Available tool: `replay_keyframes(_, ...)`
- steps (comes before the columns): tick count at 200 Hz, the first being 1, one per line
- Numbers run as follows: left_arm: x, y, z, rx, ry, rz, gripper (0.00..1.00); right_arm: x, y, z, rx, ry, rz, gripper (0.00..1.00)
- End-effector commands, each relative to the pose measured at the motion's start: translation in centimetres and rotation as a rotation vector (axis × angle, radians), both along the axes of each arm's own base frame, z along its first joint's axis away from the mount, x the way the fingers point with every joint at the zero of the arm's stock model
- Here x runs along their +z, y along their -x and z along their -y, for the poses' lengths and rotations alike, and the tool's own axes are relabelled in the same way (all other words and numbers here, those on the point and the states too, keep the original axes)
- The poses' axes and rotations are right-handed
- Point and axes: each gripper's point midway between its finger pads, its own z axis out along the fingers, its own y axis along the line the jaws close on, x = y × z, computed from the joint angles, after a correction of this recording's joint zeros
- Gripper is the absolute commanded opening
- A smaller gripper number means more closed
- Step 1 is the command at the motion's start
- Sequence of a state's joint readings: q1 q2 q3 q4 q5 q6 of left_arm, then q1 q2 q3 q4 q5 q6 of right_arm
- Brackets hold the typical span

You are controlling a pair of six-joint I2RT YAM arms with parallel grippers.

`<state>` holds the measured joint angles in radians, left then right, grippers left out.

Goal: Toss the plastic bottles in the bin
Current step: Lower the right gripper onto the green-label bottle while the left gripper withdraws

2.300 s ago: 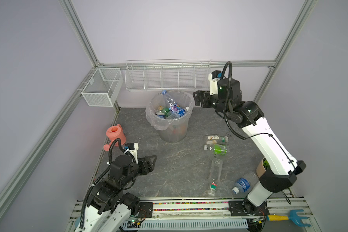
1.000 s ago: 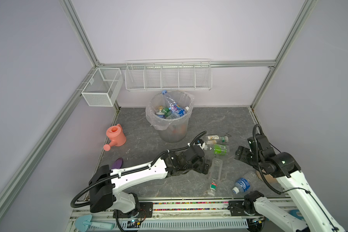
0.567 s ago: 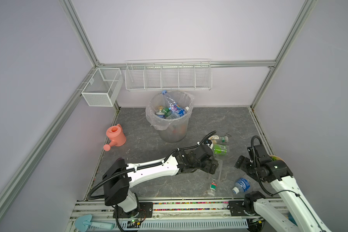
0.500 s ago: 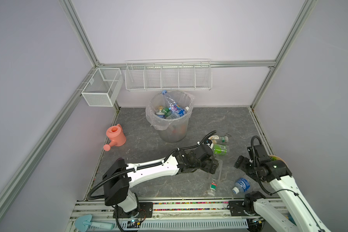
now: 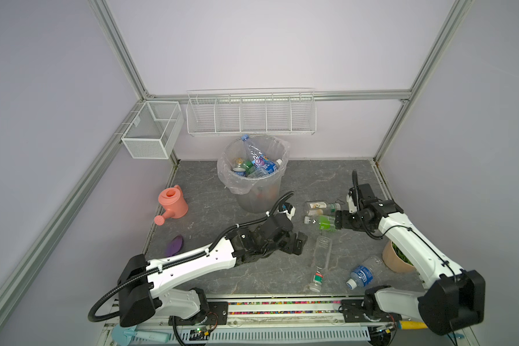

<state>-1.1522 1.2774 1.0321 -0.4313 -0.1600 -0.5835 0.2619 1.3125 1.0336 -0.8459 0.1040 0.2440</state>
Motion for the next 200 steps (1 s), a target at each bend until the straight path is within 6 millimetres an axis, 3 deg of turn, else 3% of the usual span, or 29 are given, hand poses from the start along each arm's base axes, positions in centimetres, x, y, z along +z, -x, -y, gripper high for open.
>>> replay_keyframes(1,0.7,-0.5,-2.2,0.063,0.021,0.019,0.94,0.7,-2.2,-2.3,0.277,0.069,0.093,0.88)
replay_keyframes(34,1.7,-0.4,-5.8,0.123,0.022,0.055,0.94,0.9,-3.2,-4.9,0.536,0.095,0.106,0.88)
replay_keyframes(102,4.1,-0.5,-12.5,0.251,0.103,0.101,0.96,-2.0,-4.4,-5.0,0.663,0.176,-0.025,0.88)
replay_keyframes(141,4.2,-0.3,-14.1,0.279,0.083,0.112,0.96,-3.3,-4.1,-5.6,0.711,0.18,-0.058,0.88)
replay_keyframes(200,6.3,0.4,-16.2,0.309,0.14,0.15,0.96,-5.6,-3.9,-5.7,0.728,0.188,-0.14,0.88)
